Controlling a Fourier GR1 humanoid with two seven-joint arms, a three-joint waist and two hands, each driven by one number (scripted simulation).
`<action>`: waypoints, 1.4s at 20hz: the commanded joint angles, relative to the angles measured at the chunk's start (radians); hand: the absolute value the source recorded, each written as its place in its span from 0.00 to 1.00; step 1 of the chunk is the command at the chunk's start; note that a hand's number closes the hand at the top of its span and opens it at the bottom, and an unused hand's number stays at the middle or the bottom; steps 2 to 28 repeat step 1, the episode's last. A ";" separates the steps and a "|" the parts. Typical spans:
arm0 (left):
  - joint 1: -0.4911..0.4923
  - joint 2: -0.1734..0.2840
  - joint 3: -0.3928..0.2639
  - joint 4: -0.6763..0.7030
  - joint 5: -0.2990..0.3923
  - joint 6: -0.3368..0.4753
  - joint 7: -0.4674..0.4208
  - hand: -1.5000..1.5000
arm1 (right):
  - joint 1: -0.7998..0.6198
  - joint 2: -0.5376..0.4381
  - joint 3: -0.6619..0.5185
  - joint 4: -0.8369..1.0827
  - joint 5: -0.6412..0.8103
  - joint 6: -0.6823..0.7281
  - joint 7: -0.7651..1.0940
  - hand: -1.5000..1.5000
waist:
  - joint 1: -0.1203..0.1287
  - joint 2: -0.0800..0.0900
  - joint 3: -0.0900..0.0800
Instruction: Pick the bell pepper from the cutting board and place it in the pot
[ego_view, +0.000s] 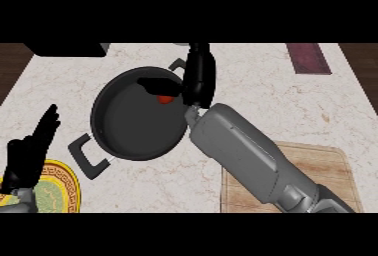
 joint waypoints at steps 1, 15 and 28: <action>0.043 -0.017 -0.004 -0.012 -0.019 0.014 -0.013 0.50 | 0.176 -0.018 0.014 -0.156 0.036 -0.034 -0.058 0.00 | -0.021 -0.005 0.000; 0.043 -0.017 -0.004 -0.012 -0.019 0.014 -0.013 0.50 | 0.176 -0.018 0.014 -0.156 0.036 -0.034 -0.058 0.00 | -0.021 -0.005 0.000; 0.043 -0.017 -0.004 -0.012 -0.019 0.014 -0.013 0.50 | 0.176 -0.018 0.014 -0.156 0.036 -0.034 -0.058 0.00 | -0.021 -0.005 0.000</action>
